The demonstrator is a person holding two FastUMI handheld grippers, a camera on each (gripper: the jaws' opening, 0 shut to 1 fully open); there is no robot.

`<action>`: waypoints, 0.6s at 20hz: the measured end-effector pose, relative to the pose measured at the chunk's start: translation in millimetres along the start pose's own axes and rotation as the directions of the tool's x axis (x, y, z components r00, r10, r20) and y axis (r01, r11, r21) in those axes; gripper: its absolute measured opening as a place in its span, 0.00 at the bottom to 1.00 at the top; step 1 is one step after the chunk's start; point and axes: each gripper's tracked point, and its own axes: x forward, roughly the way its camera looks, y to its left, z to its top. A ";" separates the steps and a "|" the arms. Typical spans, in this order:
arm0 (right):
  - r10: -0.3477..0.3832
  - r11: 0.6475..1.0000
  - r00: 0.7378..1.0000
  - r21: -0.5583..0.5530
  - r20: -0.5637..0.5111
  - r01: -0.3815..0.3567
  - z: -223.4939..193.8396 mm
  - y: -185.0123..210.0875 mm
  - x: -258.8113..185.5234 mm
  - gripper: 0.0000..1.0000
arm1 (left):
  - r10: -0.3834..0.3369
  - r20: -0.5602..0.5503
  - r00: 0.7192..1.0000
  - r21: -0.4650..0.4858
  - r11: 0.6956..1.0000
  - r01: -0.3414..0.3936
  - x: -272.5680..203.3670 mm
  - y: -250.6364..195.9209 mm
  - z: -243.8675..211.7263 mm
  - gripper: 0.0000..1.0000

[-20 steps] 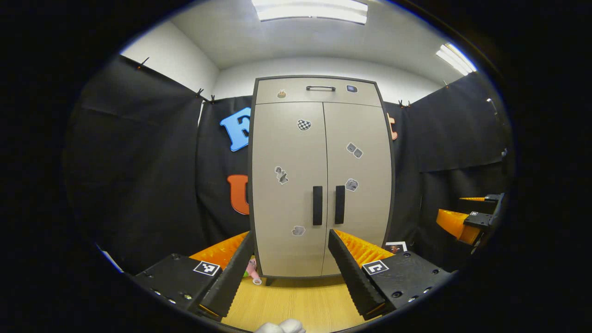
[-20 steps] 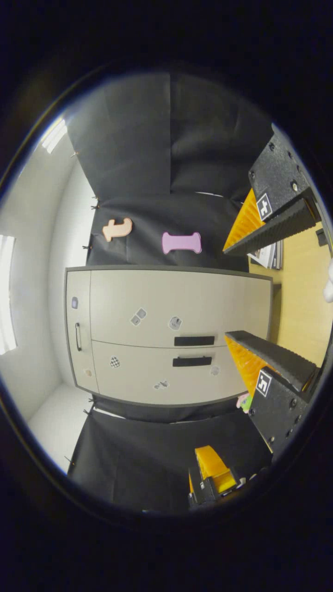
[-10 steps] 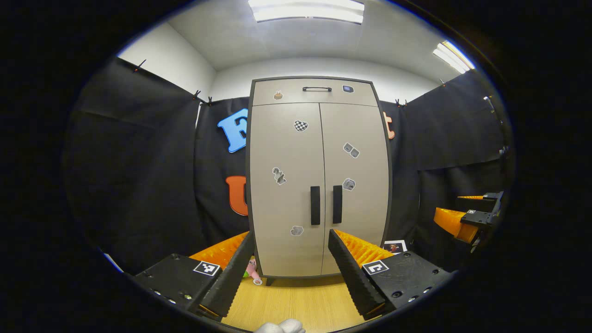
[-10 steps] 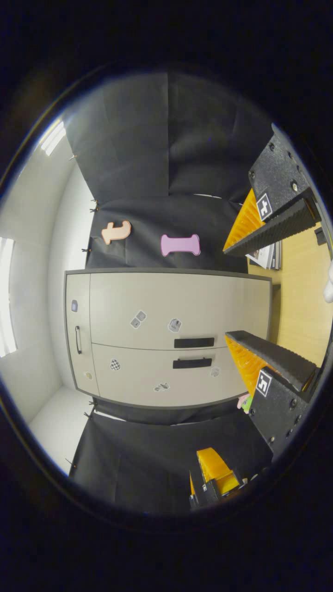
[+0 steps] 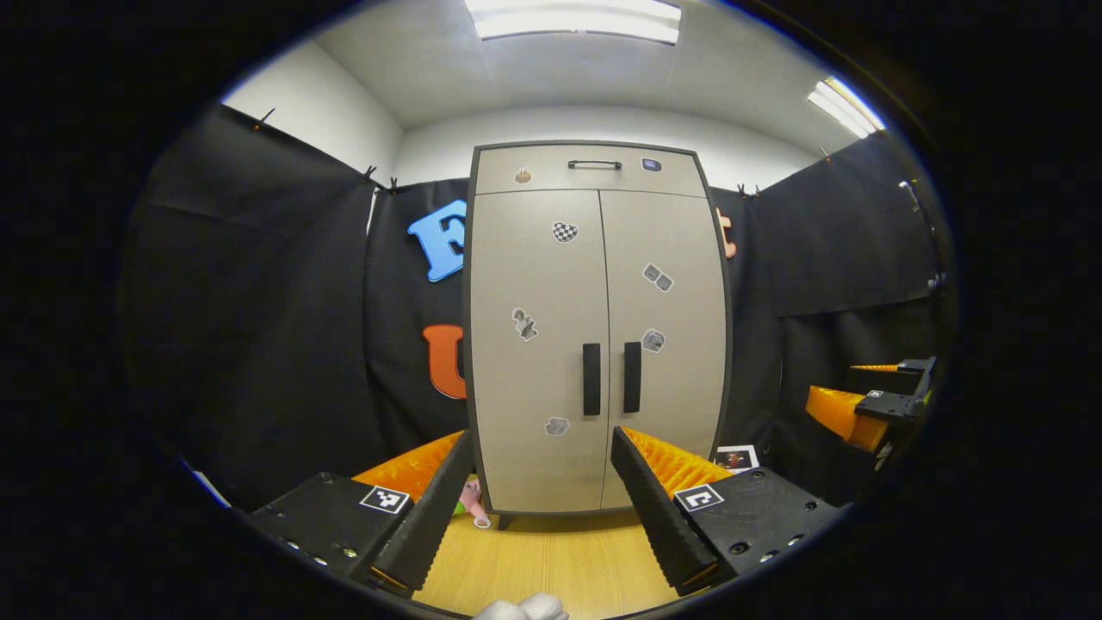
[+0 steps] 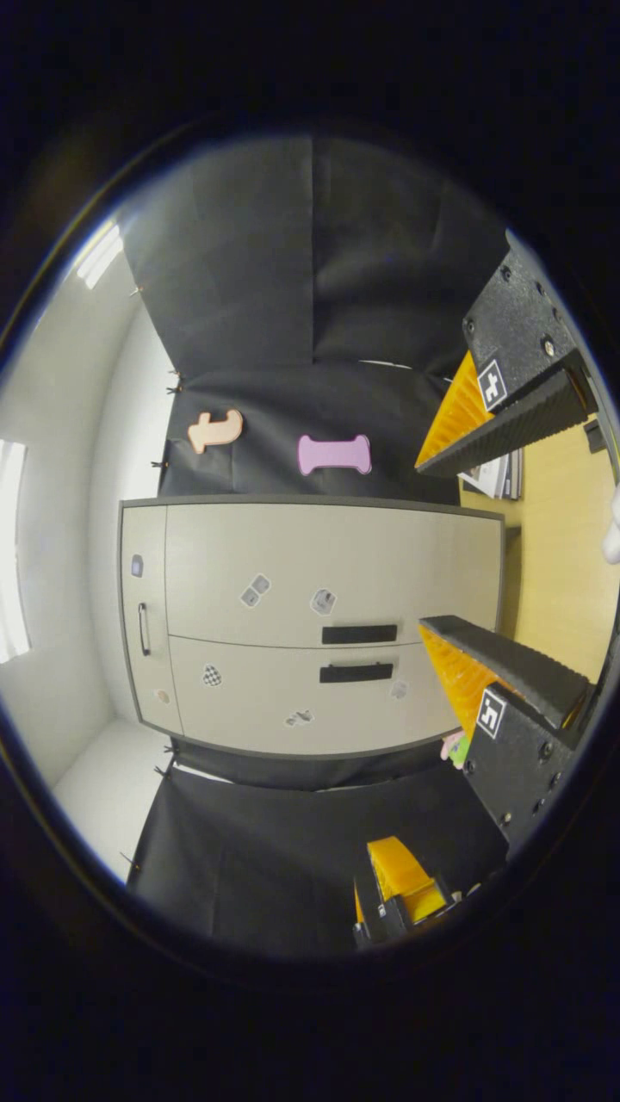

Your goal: Open the right door of the double-door shoe cabinet with the right hand, and open the left door with the left hand.

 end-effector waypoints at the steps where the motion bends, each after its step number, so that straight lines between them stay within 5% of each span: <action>1: 0.000 1.000 1.000 0.001 0.001 0.000 -0.6 0.0 0.1 1.00 | -0.002 0.001 1.000 -0.002 1.000 0.002 -0.7 0.6 0.1 0.96; 12: 0.005 1.000 1.000 -0.005 0.007 -0.005 -0.8 1.7 2.3 1.00 | -0.014 -0.011 1.000 0.009 1.000 0.014 -0.3 0.4 -3.7 0.95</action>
